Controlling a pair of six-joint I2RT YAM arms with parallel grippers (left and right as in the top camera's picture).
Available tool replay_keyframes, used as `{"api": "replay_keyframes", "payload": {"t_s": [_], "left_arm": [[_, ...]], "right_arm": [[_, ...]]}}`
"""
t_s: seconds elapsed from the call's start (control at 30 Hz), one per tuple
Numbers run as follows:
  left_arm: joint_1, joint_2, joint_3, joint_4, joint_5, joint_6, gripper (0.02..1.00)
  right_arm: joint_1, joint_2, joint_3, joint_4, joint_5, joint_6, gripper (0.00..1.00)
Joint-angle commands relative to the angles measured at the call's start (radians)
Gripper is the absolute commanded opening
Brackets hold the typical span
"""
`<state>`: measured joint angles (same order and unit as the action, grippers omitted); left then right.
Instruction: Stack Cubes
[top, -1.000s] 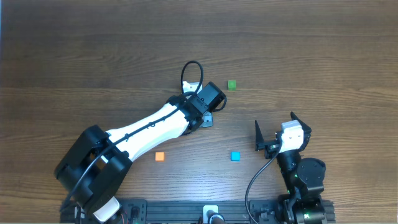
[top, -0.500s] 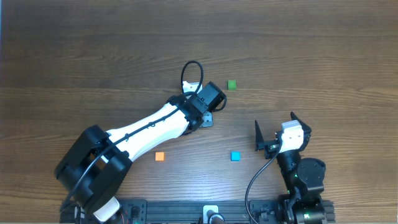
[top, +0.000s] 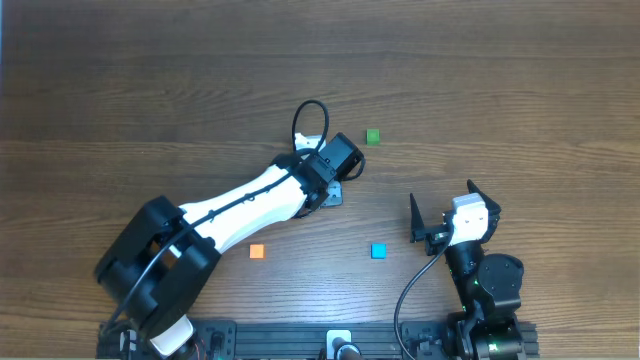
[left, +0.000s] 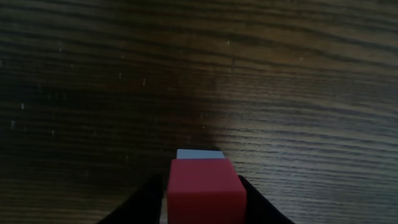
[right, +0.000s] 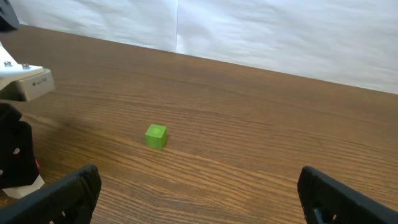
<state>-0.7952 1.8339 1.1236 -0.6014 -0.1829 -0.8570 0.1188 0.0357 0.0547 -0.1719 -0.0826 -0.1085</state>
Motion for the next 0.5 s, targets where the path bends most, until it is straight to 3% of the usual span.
{"api": "replay_keyframes", "payload": {"t_s": [0.03,0.13,0.2,0.37,0.4,0.5], "left_arm": [[0.005,0.013,-0.007,0.002,0.006,-0.003,0.4],[0.005,0.013,-0.007,0.007,0.006,-0.003,0.426],[0.005,0.013,-0.007,0.012,0.006,-0.003,0.498],[0.005,0.01,-0.006,0.03,0.01,0.016,0.954],[0.006,0.005,-0.006,0.03,0.01,0.016,0.998],[0.006,-0.029,-0.006,0.029,0.01,0.032,0.998]], "right_arm": [[0.005,-0.005,0.001,-0.013,0.005,-0.001,0.989],[0.005,-0.005,0.001,-0.013,0.005,-0.001,0.989],[0.005,-0.005,0.001,-0.013,0.005,-0.001,0.989],[0.005,-0.005,0.001,-0.013,0.005,-0.001,0.989],[0.005,-0.005,0.001,-0.013,0.005,-0.001,0.989],[0.005,-0.005,0.001,-0.013,0.005,-0.001,0.989]]}}
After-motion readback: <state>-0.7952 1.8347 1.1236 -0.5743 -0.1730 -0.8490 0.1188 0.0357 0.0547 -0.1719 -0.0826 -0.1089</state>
